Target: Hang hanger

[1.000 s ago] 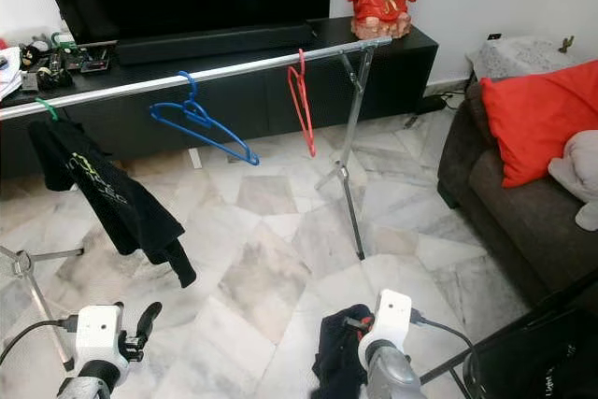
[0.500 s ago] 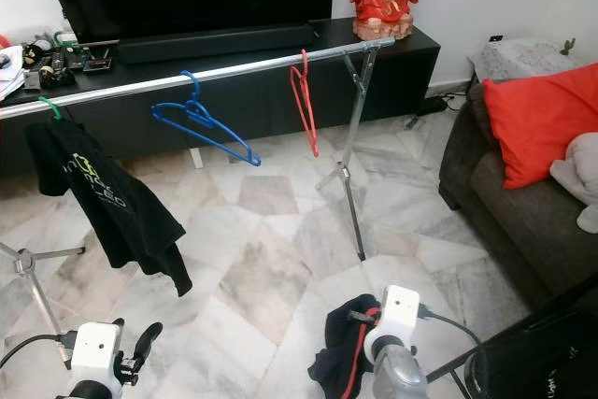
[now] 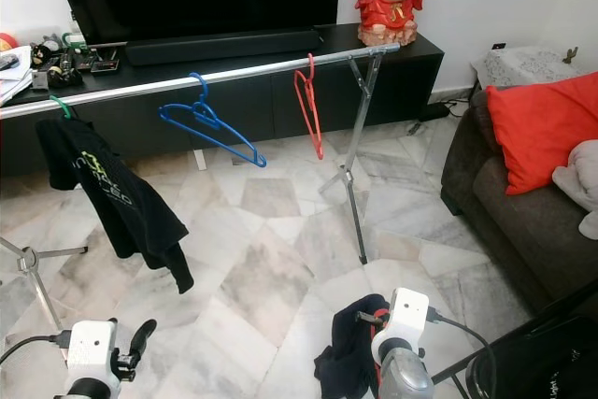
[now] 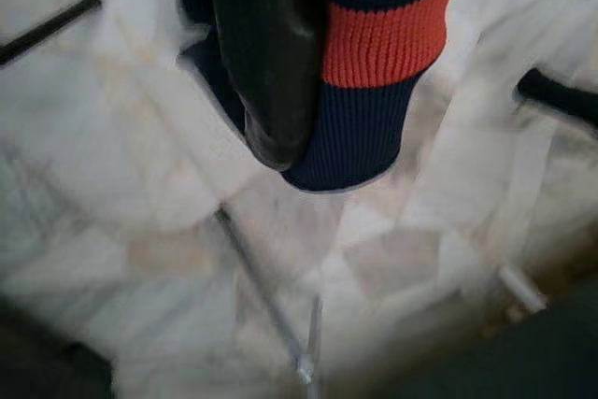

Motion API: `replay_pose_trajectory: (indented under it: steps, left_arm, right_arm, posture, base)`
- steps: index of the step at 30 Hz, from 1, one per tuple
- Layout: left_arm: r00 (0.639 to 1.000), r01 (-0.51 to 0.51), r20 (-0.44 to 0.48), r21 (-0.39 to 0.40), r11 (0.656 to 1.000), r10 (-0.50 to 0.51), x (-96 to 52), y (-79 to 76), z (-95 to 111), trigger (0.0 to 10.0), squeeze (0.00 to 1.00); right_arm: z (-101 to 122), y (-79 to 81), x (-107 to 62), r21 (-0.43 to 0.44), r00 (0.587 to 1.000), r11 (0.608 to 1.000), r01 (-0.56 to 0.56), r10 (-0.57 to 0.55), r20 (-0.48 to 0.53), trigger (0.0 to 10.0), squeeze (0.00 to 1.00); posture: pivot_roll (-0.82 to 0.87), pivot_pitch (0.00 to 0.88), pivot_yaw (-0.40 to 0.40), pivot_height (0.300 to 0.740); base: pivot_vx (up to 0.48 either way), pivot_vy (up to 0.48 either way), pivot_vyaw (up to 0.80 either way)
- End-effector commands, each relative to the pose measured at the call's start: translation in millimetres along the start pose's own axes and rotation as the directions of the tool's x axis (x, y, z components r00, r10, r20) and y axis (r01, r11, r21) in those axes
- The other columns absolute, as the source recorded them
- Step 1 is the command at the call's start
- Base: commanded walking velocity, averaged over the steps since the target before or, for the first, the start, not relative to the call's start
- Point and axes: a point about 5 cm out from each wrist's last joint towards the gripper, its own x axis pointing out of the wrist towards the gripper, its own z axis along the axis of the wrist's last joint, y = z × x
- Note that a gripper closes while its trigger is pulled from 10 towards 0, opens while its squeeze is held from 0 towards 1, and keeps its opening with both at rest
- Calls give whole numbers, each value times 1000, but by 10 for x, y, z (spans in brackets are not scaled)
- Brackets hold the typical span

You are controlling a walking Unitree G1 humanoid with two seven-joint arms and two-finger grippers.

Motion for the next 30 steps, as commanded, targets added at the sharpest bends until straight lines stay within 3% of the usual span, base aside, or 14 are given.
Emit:
replay_pose_trajectory:
  steps: [1,3,6,8,13,19,30]
  left_arm:
    - [1000,-3,-9,-14,1000,3,-6,5,-4,10000,0]
    - [1000,-5,-13,-12,1000,5,-17,16,-13,10000,0]
    - [1000,-10,-17,-12,1000,10,-30,27,-24,10000,0]
    - [1000,-12,-18,-13,1000,12,-39,33,-27,10000,0]
    - [1000,-9,-7,-11,1000,9,-37,24,2,10000,0]
    - [1000,-4,-5,-6,1000,4,-29,35,15,10000,0]
    - [1000,7,5,-11,1000,-7,-27,-8,37,10000,0]
  right_arm:
    - [207,-1,7,-39,989,999,25,-19,147,10000,0]
    - [483,-23,-83,-45,933,995,88,-67,355,10000,0]
    - [552,-1,-154,-40,910,996,84,-61,409,10000,0]
    - [591,37,-309,-26,890,997,72,-52,453,10000,0]
    - [548,-9,-486,-53,891,996,72,-40,452,10000,0]
    - [549,-127,-524,-86,895,990,113,-64,441,10000,0]
    - [622,0,-506,-90,913,993,73,-31,406,10000,0]
  posture:
    - [-34,72,43,721]
    - [-37,75,43,721]
    - [-44,76,40,721]
    - [-46,81,39,721]
    - [-49,89,37,721]
    - [-51,93,38,721]
    - [-45,89,34,721]
  base:
    - [0,0,0]
    - [0,0,0]
    - [0,0,0]
    - [0,0,0]
    - [0,0,0]
    - [0,0,0]
    - [188,0,0]
